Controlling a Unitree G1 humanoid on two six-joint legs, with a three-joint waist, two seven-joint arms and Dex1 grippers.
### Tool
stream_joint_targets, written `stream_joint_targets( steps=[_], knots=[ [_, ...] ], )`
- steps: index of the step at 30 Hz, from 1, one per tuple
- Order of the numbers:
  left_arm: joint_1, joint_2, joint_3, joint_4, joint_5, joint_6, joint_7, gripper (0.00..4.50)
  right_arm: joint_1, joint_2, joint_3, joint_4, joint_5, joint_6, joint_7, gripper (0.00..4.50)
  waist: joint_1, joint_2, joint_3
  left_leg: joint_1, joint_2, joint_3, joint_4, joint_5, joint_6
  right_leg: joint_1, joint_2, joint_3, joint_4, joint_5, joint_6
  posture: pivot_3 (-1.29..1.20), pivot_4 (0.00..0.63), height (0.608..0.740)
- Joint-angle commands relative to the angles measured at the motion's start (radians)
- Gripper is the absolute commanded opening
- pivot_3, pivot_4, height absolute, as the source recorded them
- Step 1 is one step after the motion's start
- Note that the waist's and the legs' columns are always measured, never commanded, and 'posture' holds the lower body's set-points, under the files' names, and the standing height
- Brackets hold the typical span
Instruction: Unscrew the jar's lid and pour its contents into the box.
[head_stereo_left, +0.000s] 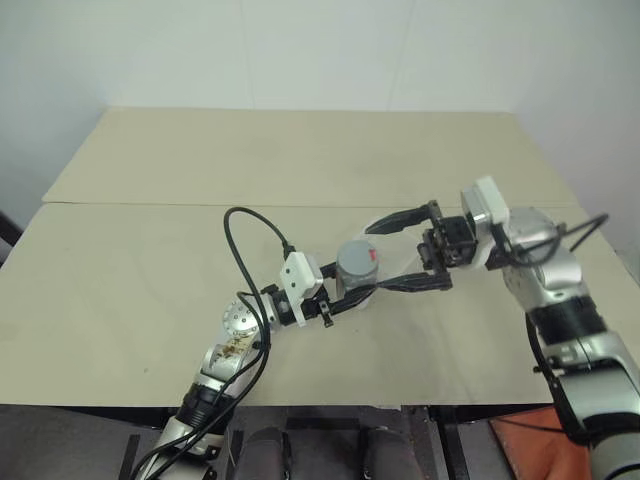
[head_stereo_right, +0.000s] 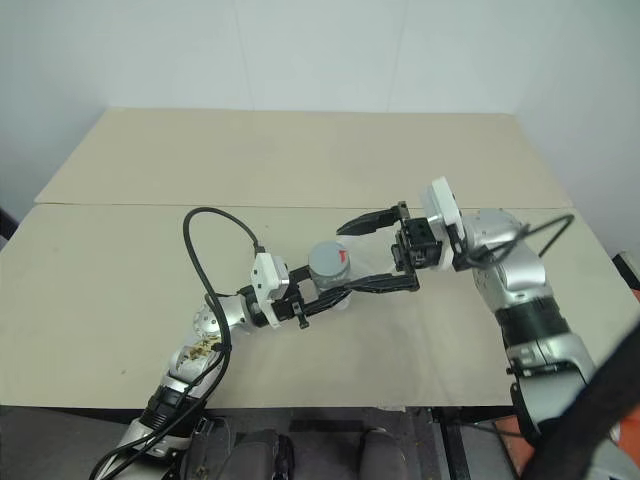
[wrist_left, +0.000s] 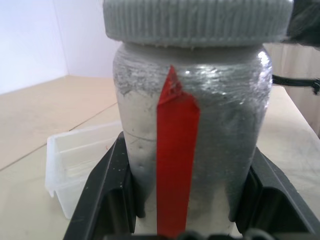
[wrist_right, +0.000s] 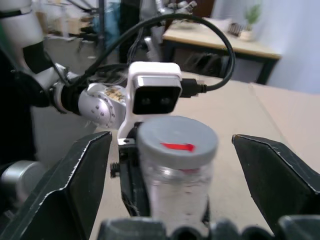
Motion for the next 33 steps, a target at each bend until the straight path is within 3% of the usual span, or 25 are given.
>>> stream_joint_targets(
  steps=[1,6,14,33],
  knots=[
    [-0.015,-0.012,-0.006,-0.015,0.005,-0.024,0.003,2.02,0.063,0.018,-0.061,-0.165,-0.034,0.053,-0.118,4.49,-0.002,0.0,0.0,0.0,0.0,0.0,0.0,0.0,0.0,0.0,0.0,0.0,0.0,0.0,0.0,0.0,0.15,0.74],
    [-0.014,-0.012,-0.012,-0.006,0.012,-0.031,0.001,2.02,0.118,0.096,-0.08,-0.249,-0.118,0.1,-0.297,4.49,-0.002,0.0,0.0,0.001,0.0,0.0,0.0,0.0,0.0,0.0,0.0,0.0,0.001,0.0,0.0,0.0,0.15,0.74],
    [-0.011,-0.017,-0.017,-0.003,0.022,-0.033,0.0,2.02,0.132,0.154,-0.093,-0.288,-0.187,0.136,-0.391,4.49,0.001,0.0,0.0,0.0,-0.001,0.0,0.0,0.0,0.0,0.001,0.0,0.0,0.0,0.0,0.0,0.0,0.15,0.74],
    [0.008,-0.017,-0.01,-0.01,0.021,-0.044,-0.005,2.02,0.184,0.078,-0.198,-0.291,-0.179,0.153,-0.332,4.49,-0.001,0.0,0.0,0.0,-0.001,0.0,0.0,0.0,0.0,0.001,0.0,0.0,0.0,0.0,0.0,0.0,0.15,0.74]
  ],
)
